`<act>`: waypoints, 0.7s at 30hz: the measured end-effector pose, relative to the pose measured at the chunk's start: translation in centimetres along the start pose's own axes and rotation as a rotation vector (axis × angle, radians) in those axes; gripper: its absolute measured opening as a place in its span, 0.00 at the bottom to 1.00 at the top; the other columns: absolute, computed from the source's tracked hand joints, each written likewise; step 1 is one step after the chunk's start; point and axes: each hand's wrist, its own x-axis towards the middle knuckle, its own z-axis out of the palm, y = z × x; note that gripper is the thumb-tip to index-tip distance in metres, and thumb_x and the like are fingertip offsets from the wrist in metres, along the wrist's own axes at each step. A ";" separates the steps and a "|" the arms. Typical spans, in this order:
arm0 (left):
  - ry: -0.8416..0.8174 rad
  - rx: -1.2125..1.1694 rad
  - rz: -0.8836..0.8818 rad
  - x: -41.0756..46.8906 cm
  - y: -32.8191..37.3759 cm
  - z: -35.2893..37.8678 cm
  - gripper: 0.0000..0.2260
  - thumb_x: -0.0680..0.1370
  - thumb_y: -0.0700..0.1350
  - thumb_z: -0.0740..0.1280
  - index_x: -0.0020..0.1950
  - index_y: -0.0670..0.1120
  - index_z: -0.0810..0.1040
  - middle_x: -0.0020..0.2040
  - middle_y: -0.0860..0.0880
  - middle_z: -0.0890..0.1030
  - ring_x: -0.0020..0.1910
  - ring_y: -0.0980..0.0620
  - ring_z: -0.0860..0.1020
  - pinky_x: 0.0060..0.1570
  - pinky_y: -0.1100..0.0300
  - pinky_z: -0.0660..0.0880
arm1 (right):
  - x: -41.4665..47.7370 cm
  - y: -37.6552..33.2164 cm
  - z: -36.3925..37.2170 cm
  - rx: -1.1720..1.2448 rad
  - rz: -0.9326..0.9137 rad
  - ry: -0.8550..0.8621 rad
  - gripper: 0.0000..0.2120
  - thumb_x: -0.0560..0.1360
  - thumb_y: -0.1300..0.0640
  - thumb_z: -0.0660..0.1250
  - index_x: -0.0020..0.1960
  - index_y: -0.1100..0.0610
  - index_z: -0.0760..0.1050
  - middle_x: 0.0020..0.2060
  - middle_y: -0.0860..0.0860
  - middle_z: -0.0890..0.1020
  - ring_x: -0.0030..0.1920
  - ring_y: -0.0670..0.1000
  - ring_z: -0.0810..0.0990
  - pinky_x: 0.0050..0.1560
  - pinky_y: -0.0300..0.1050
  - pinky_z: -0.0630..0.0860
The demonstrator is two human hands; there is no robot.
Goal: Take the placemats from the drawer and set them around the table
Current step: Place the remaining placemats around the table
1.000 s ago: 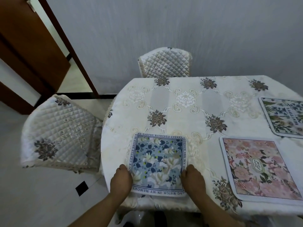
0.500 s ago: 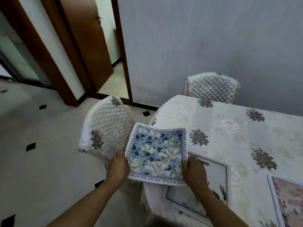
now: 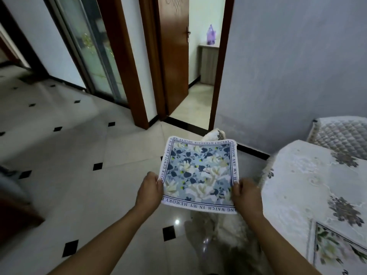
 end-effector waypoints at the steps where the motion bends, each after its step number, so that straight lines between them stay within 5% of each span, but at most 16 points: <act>1: 0.000 -0.012 -0.012 1.3 -0.9 -0.5 0.06 0.79 0.46 0.59 0.43 0.45 0.68 0.41 0.47 0.75 0.38 0.49 0.75 0.34 0.56 0.70 | 0.8 -1.3 0.9 -0.004 0.001 -0.021 0.11 0.78 0.53 0.61 0.39 0.55 0.67 0.29 0.51 0.72 0.29 0.53 0.71 0.27 0.44 0.60; 13: -0.019 0.006 -0.073 21.4 -5.8 -2.5 0.06 0.78 0.45 0.61 0.41 0.47 0.69 0.39 0.50 0.76 0.36 0.57 0.74 0.30 0.62 0.65 | 17.5 -9.6 13.8 0.051 -0.019 -0.078 0.12 0.78 0.55 0.63 0.36 0.54 0.66 0.27 0.50 0.72 0.28 0.48 0.71 0.27 0.42 0.59; 21: -0.052 0.020 -0.057 35.8 -5.9 -2.7 0.06 0.77 0.44 0.62 0.40 0.47 0.69 0.36 0.51 0.76 0.35 0.56 0.74 0.29 0.61 0.64 | 29.0 -14.6 18.8 0.116 0.021 -0.072 0.11 0.78 0.54 0.62 0.37 0.53 0.67 0.28 0.51 0.75 0.28 0.50 0.74 0.28 0.44 0.68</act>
